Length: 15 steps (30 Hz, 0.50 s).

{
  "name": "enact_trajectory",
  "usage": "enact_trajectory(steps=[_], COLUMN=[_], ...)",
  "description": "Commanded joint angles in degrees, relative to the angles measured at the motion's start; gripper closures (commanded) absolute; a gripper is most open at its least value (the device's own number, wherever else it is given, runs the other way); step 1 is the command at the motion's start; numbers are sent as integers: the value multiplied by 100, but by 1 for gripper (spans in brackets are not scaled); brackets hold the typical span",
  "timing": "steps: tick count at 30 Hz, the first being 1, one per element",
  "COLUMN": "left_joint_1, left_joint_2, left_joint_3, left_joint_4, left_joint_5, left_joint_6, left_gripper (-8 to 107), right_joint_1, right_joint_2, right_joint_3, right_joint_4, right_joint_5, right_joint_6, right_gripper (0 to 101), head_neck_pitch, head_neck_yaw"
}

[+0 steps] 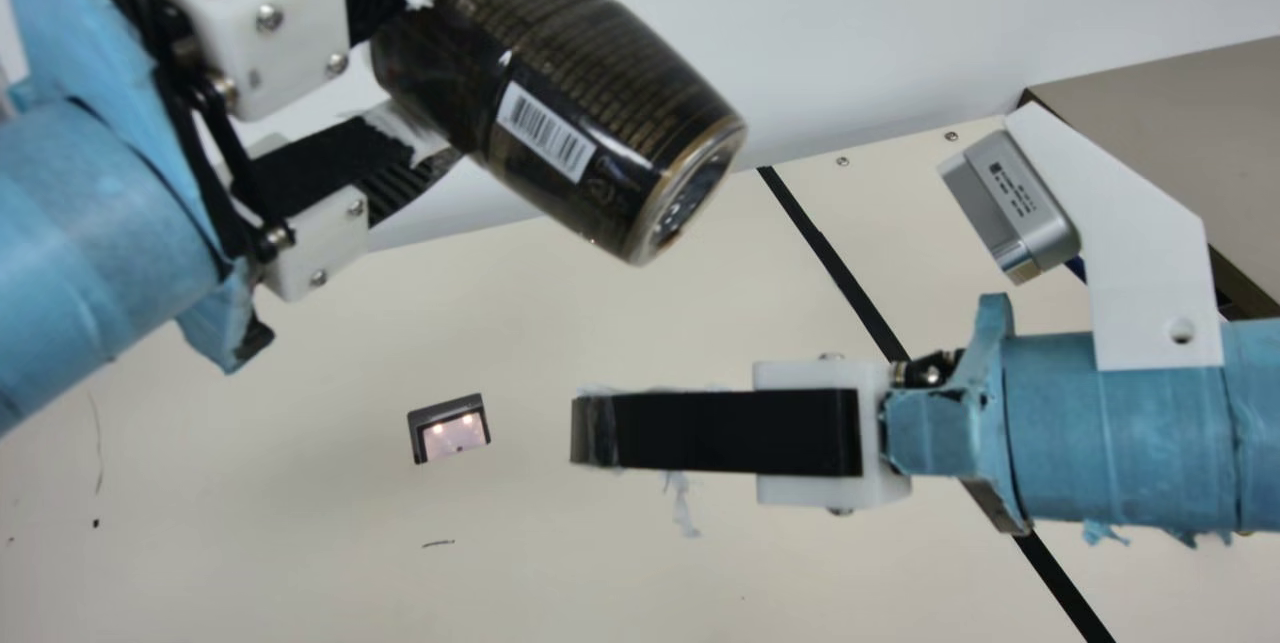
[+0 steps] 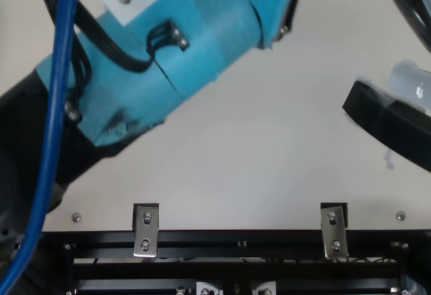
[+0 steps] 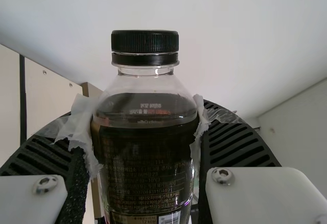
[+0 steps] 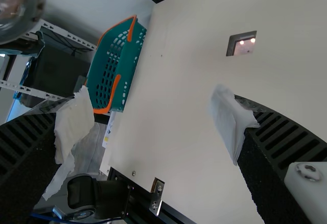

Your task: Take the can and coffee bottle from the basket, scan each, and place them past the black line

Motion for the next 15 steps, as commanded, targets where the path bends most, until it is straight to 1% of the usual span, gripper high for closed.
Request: enact_trajectory(steps=[1, 15], left_joint_1=[-52, -172], left_joint_2=[-23, -307], left_joint_3=[-3, 90], left_joint_4=[-11, -257], left_joint_5=[5, 256], left_joint_6=[-77, -427], left_gripper=[89, 89], right_joint_1=[0, 0], right_joint_2=[0, 0], right_joint_3=[0, 0], right_joint_4=[0, 0], right_joint_5=[0, 0], right_joint_6=[0, 0], right_gripper=[0, 0], head_neck_pitch=[-4, -4], head_neck_yaw=[-98, -98])
